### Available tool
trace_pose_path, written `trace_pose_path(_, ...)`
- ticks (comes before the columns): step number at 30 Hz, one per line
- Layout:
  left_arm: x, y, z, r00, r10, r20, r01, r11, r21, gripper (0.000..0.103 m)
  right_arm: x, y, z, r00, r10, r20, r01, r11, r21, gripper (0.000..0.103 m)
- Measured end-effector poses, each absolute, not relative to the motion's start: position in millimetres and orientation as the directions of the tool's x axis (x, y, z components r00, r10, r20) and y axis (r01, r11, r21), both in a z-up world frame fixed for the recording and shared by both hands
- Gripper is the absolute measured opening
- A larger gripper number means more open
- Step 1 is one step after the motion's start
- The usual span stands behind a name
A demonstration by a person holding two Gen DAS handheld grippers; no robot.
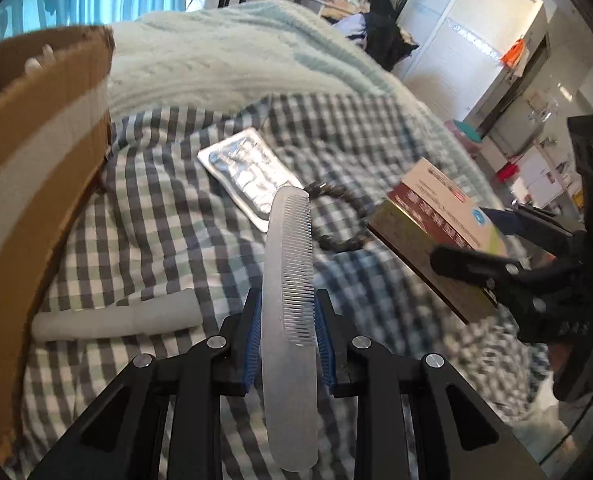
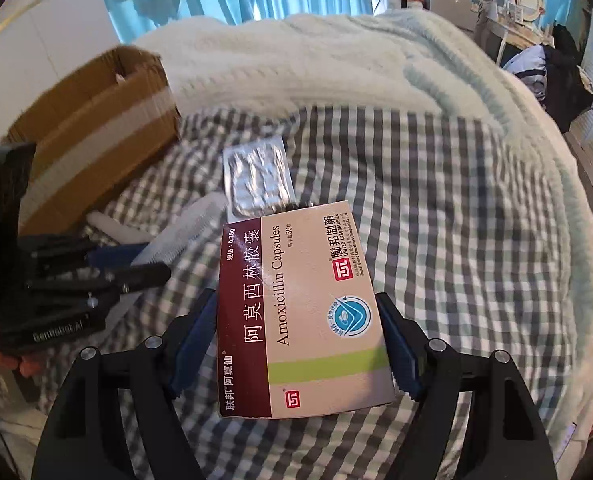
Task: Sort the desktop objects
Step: 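Carry the comb and amoxicillin box to the cardboard box and release them inside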
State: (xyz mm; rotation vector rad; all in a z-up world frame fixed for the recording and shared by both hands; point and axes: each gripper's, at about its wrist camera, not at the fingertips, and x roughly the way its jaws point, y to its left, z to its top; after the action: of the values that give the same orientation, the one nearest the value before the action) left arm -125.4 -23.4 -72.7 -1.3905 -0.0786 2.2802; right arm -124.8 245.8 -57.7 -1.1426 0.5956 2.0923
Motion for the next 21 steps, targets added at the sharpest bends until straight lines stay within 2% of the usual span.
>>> trace_pose_path(4, -116.2, -40.4, -36.2, -0.427, 0.465, -0.776, -0.337, -0.878, -0.340, 0.025, -127.7, 239.0, -19.9, -0.445, 0.364, -0.818, -0.735, -0.671, 0.101, 0.076)
trace_pose_path(11, -104.6, -97.0, 38.3, -0.569, 0.476, -0.671, -0.278, -0.879, -0.388, 0.025, -163.3, 219.3, 42.6, -0.566, 0.392, -0.725, -0.676, -0.724, 0.135, 0.076)
trace_pose_path(16, -103.7, -155.7, 68.2, -0.674, 0.348, -0.651, -0.164, -0.930, -0.328, 0.025, -229.4, 203.2, 75.1, -0.655, 0.326, -0.682, -0.566, -0.810, 0.156, 0.076)
trace_pose_path(21, -110.0, -213.8, 68.6, -0.718, 0.176, -0.674, 0.001, -0.967, -0.253, 0.025, -303.6, 194.9, 88.6, -0.709, 0.257, -0.657, -0.459, -0.875, 0.153, 0.076)
